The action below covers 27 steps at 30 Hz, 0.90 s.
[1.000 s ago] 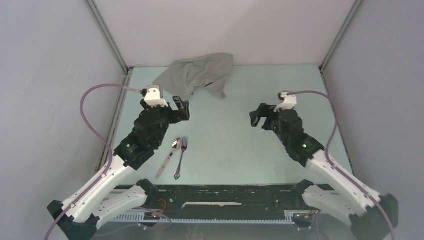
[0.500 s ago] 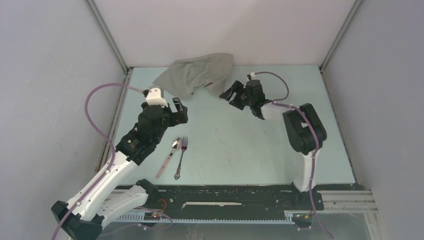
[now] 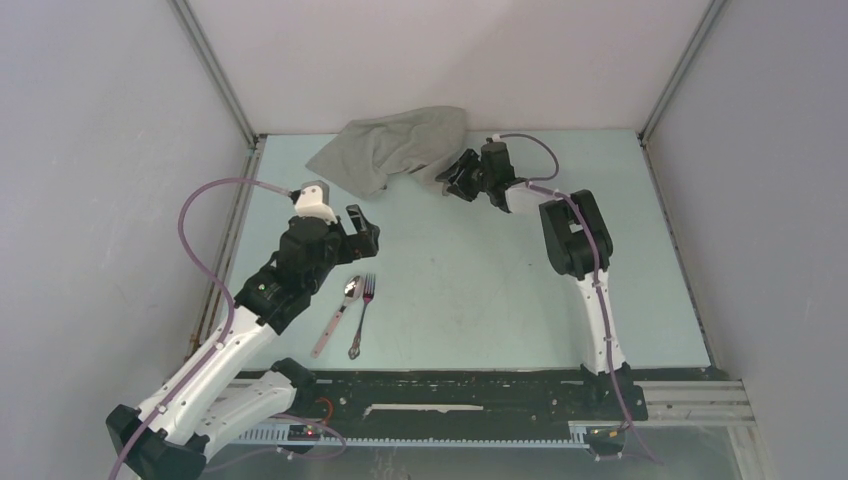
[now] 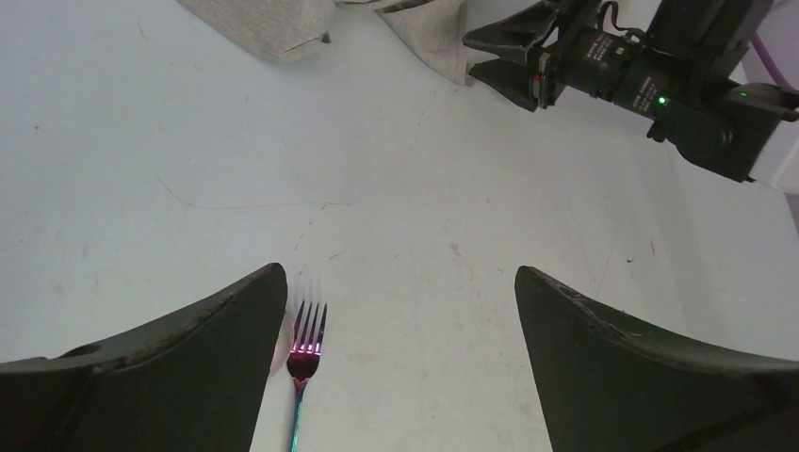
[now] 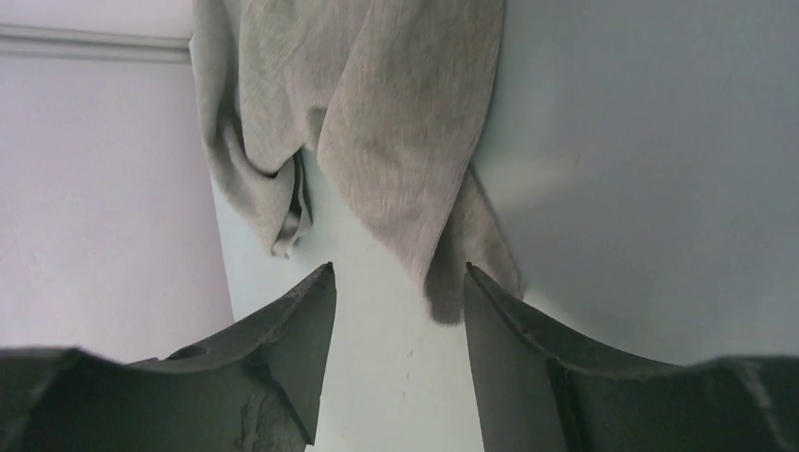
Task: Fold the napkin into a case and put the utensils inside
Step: Move the crumpled napkin to the corner of the board.
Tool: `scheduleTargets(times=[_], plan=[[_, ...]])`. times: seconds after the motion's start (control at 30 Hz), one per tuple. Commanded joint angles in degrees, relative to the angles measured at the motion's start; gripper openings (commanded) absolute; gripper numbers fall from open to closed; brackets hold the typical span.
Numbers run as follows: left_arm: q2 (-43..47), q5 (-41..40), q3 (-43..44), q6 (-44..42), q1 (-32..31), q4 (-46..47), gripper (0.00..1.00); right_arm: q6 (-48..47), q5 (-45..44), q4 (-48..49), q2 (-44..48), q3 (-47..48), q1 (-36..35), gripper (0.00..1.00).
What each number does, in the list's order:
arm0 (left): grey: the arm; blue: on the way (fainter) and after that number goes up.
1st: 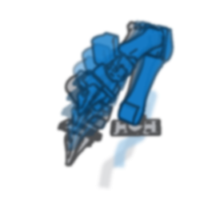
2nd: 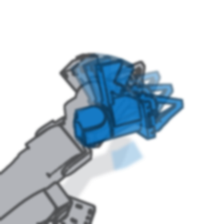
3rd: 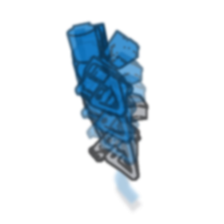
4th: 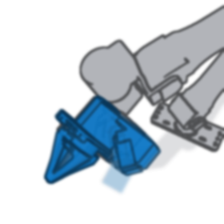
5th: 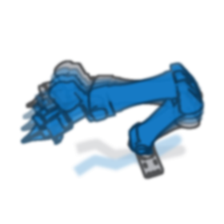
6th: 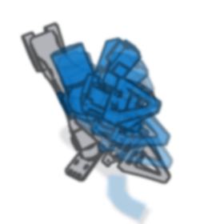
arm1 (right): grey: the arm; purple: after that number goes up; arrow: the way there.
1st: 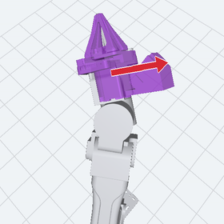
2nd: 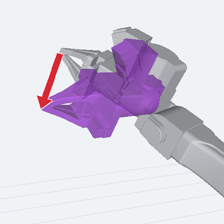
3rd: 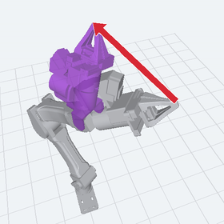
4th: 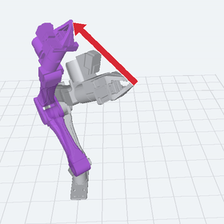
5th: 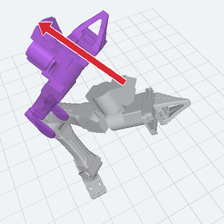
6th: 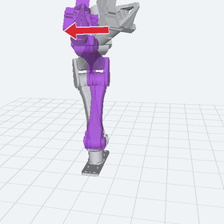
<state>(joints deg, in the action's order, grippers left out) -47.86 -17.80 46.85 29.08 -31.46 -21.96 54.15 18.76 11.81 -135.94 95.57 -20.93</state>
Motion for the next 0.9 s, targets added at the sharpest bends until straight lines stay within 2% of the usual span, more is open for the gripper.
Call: scheduleTargets(times=[0.0, 0.13, 0.23, 0.3, 0.37, 0.4, 0.53, 0.67, 0.7, 0.77, 0.87], plan=[[0.7, 1.2, 0.7, 1.1, 0.4, 1.7, 1.00, -1.1, -0.3, -5.7, -4.0, 7.4, 0.4, 0.60], [0.1, 2.1, 1.1, 1.6, 0.7, 1.6, 1.00, 1.1, 2.1, -6.3, -6.4, 10.8, 0.3, 0.49], [0.0, 3.0, 1.6, 2.5, 0.8, 0.9, 1.00, 0.9, 2.9, -5.7, -5.6, 10.9, 0.2, 0.35], [-0.1, 3.7, 2.0, 3.0, 0.9, 0.4, 1.00, 0.2, 4.6, -5.7, -4.5, 10.4, 0.2, 0.22], [-0.1, 4.4, 2.6, 3.8, 1.1, -0.5, 1.00, -0.7, 7.1, -6.0, -2.1, 8.4, 0.8, 0.02], [0.0, 4.6, 2.7, 4.2, 1.2, -0.8, 1.00, -0.9, 8.3, -6.1, 0.0, 6.2, 1.3, 0.00], [0.9, 5.3, 2.9, 5.4, 1.3, -1.0, 1.00, -0.5, 11.6, -3.8, 14.6, -13.4, 3.7, 0.00], [0.7, 5.6, 2.9, 5.9, 1.4, -0.8, 1.00, -3.3, 15.8, -10.7, 32.7, -33.1, 7.1, 0.00], [0.2, 5.9, 2.9, 5.9, 1.4, -0.5, 1.00, -4.8, 14.7, -14.7, 37.7, -37.9, 7.8, 0.00], [-1.4, 6.8, 3.1, 6.0, 1.5, 0.0, 1.00, -9.0, 7.9, -26.8, 47.8, -45.0, 8.7, 0.00], [-4.6, 8.3, 4.2, 6.8, 1.7, 0.1, 1.00, -14.1, -1.9, -39.9, 62.2, -53.5, 9.3, 0.00]])
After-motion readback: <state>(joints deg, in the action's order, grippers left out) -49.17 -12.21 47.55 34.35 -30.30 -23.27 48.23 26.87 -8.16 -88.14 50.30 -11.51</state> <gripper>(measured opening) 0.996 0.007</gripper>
